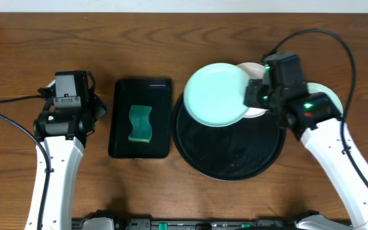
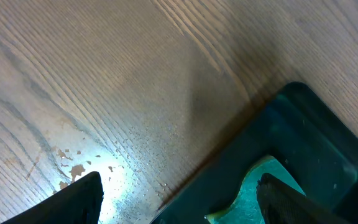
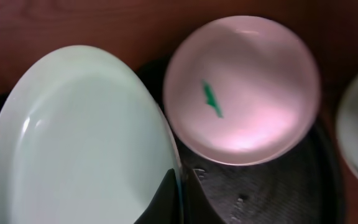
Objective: Clean dirty plates on tray and stack at the side
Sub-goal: 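Carry the pale plate right toward the pale green plate, right gripper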
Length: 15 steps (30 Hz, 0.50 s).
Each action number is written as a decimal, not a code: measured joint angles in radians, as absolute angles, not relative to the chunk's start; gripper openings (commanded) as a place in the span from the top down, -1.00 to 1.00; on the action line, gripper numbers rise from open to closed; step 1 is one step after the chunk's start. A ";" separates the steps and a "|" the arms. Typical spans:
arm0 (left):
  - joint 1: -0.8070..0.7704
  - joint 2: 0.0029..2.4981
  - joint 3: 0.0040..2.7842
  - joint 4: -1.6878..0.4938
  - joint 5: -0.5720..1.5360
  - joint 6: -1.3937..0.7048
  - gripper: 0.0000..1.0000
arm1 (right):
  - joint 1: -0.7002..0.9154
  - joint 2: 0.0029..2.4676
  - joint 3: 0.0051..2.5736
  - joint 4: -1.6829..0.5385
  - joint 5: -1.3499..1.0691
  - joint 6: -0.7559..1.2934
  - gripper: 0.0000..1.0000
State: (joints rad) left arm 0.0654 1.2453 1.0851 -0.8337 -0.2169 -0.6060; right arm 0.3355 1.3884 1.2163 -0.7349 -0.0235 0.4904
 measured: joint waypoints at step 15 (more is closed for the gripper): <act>0.065 1.245 1.085 -0.834 -0.217 -0.606 -0.59 | 0.052 1.379 1.216 -0.863 -0.007 0.490 0.98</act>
